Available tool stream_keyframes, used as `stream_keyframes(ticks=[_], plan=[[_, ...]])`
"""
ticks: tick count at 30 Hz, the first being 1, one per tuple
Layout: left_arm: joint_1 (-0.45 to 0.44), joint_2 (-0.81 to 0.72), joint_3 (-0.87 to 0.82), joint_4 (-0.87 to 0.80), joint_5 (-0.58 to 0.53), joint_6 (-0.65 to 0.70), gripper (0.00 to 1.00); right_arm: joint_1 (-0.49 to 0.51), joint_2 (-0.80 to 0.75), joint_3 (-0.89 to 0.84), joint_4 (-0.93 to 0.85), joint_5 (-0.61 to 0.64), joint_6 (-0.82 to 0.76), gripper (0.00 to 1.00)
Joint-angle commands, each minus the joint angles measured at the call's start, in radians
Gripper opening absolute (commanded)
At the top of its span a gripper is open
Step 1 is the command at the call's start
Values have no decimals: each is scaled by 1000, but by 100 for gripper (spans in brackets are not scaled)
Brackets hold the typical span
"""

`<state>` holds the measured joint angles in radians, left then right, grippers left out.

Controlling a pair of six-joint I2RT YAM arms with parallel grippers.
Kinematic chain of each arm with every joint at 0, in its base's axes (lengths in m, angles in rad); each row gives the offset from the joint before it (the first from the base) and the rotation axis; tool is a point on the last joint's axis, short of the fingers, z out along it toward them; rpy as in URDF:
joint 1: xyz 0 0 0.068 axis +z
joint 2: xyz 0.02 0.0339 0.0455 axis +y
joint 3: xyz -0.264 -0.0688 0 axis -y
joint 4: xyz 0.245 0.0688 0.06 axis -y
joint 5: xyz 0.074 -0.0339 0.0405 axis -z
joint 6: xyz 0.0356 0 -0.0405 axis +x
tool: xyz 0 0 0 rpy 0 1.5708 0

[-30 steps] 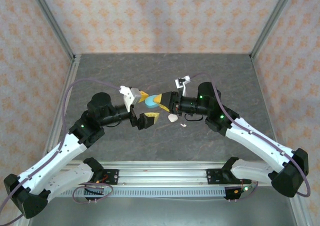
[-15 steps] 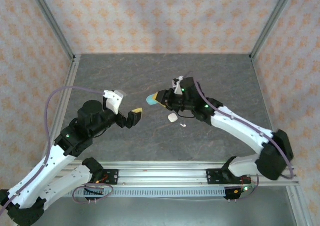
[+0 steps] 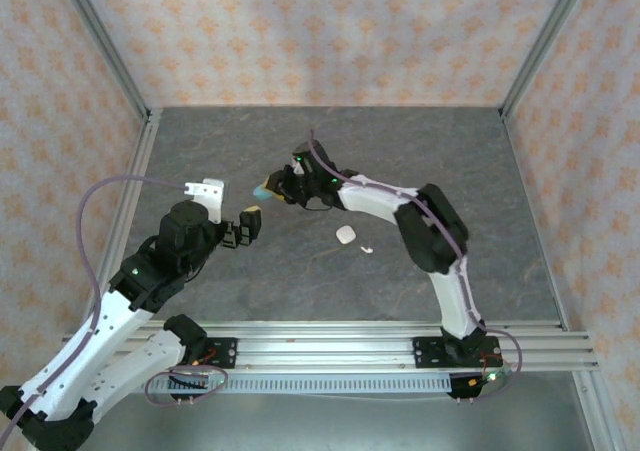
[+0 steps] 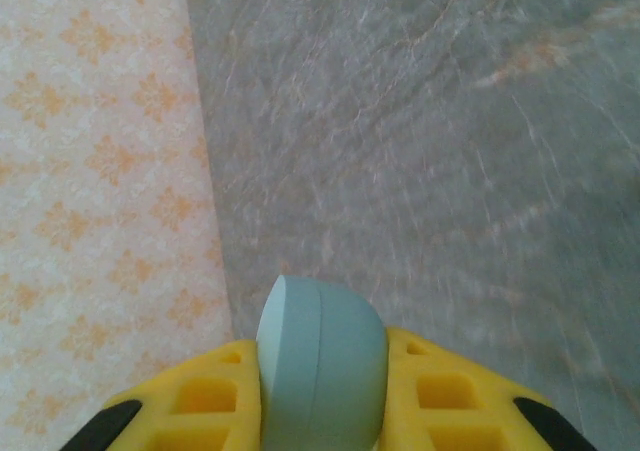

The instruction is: Insert the wireless bluetooth earbuds into the charging case

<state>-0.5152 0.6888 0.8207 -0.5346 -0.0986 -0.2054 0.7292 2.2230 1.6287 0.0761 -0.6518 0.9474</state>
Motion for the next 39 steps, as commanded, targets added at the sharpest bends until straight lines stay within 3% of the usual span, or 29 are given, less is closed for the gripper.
stream_keyframes(ticks=[1, 8, 19, 28, 34, 39], plan=[[28, -8, -27, -9, -10, -44, 100, -3, 110, 132, 73, -35, 39, 21], [67, -17, -52, -11, 6, -59, 100, 7, 251, 272, 75, -27, 73, 26], [72, -46, -41, -53, 29, -74, 100, 6, 182, 170, 11, -22, 40, 48], [72, -103, -24, -91, 125, -72, 100, -11, -130, -76, -86, 64, -68, 51], [72, -66, -1, -110, 278, -75, 100, -11, -413, -222, -363, 174, -266, 54], [72, -9, 10, -141, 340, -151, 97, -13, -585, -319, -649, 337, -437, 60]])
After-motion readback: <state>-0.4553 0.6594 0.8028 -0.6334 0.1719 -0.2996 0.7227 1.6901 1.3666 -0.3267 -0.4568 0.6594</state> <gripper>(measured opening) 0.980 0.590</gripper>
